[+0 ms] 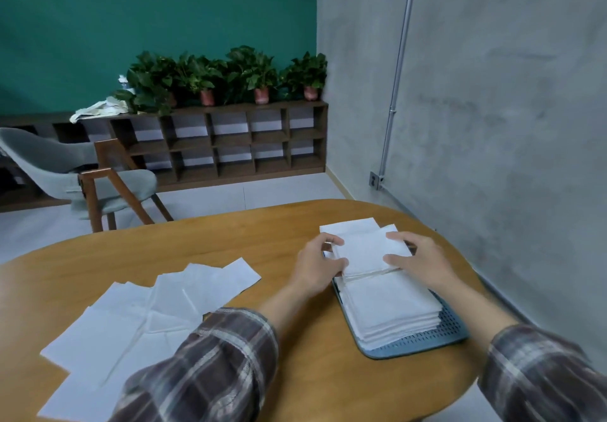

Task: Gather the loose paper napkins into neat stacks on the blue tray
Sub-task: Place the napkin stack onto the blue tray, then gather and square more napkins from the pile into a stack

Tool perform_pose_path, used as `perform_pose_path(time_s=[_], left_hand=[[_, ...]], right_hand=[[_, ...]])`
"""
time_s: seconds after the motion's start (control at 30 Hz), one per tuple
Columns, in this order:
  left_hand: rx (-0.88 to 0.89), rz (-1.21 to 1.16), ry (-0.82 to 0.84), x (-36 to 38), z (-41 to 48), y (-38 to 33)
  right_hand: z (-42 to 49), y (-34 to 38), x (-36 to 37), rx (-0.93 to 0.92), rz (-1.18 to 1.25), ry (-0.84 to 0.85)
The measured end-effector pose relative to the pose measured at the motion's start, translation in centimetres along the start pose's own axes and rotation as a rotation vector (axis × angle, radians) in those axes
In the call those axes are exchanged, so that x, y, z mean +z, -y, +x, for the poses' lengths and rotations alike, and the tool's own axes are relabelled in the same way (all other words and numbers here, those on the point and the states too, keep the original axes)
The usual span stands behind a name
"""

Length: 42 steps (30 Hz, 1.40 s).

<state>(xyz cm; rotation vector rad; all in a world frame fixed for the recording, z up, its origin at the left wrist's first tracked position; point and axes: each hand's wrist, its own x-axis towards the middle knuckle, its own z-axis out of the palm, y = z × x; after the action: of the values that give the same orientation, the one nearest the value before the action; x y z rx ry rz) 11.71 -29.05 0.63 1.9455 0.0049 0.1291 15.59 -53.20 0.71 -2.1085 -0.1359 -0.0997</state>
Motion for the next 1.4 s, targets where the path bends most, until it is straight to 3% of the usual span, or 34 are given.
perform_pose_path(time_s=[0.33, 0.53, 0.6, 0.7, 0.8, 1.3, 1.4], left_hand=[[0.035, 0.268, 0.061, 0.4, 0.5, 1.6], [0.316, 0.593, 0.0, 1.5, -0.4, -0.2], [0.303, 0.711, 0.076, 2.3, -0.3, -0.8], [0.179, 0.866, 0.273, 3.5, -0.5, 0.3], [0.114, 0.844, 0.338, 4.2, -1.0, 1.6], [0.04, 0.776, 0.431, 4.1, -0.2, 1.8], [0.108, 0.722, 0.392, 2.5, -0.9, 0.4]], right_hand=[[0.2, -0.7, 0.5, 0.051, -0.192, 0.057], [-0.2, 0.2, 1.3, -0.242, -0.436, -0.004], [0.0, 0.4, 1.7, -0.335, -0.643, 0.037], [0.3, 0.0, 2.7, -0.241, -0.788, 0.209], [0.1, -1.0, 3.3, -0.136, -0.737, 0.329], [0.1, -0.5, 3.3, -0.068, -0.769, 0.419], [-0.1, 1.5, 2.6, -0.097, -0.815, 0.4]])
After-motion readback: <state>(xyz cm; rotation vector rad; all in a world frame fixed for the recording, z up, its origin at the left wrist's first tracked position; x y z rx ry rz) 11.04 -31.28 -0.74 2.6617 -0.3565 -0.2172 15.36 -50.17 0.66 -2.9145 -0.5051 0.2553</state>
